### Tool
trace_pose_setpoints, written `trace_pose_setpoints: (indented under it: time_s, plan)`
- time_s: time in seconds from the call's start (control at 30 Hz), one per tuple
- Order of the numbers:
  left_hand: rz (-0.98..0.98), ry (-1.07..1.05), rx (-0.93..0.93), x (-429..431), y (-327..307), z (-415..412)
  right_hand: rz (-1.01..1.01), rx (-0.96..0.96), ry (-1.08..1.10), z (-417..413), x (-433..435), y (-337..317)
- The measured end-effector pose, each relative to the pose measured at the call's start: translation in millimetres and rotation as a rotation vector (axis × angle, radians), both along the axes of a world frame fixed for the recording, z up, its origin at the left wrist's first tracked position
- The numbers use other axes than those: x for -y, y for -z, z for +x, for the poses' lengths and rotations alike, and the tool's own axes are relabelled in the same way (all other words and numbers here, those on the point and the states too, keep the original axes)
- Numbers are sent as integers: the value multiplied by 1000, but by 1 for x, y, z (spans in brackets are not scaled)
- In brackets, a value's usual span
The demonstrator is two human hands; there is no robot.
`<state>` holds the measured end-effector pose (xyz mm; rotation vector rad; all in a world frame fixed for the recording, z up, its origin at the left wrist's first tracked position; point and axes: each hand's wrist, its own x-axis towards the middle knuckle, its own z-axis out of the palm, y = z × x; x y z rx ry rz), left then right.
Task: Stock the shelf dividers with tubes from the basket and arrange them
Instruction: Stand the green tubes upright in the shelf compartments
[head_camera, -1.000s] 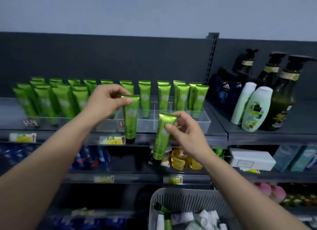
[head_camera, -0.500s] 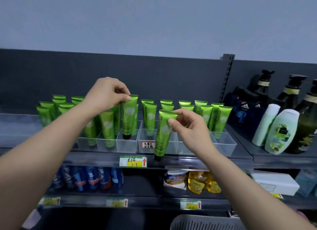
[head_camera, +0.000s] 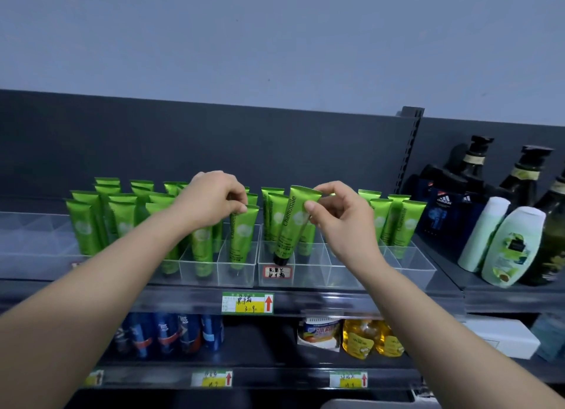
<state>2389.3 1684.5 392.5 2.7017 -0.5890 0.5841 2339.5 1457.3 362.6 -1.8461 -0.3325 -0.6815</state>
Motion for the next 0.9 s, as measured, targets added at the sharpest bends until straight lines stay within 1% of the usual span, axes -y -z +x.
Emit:
trace_pose_setpoints:
  time_s: [0.17,0.4,0.73,0.9]
  plan:
    - [-18,5,21,-7,6,5,-66,-16,41,15,-9,1]
    - [-15,-15,22,-12,8,8,-165,-94,67,32,-15,14]
    - [-30,-20,37,-15,11,10,-245,-178,73,41,-21,30]
    - [-23,-38,36,-19,12,8,-267,-183,72,41,-21,30]
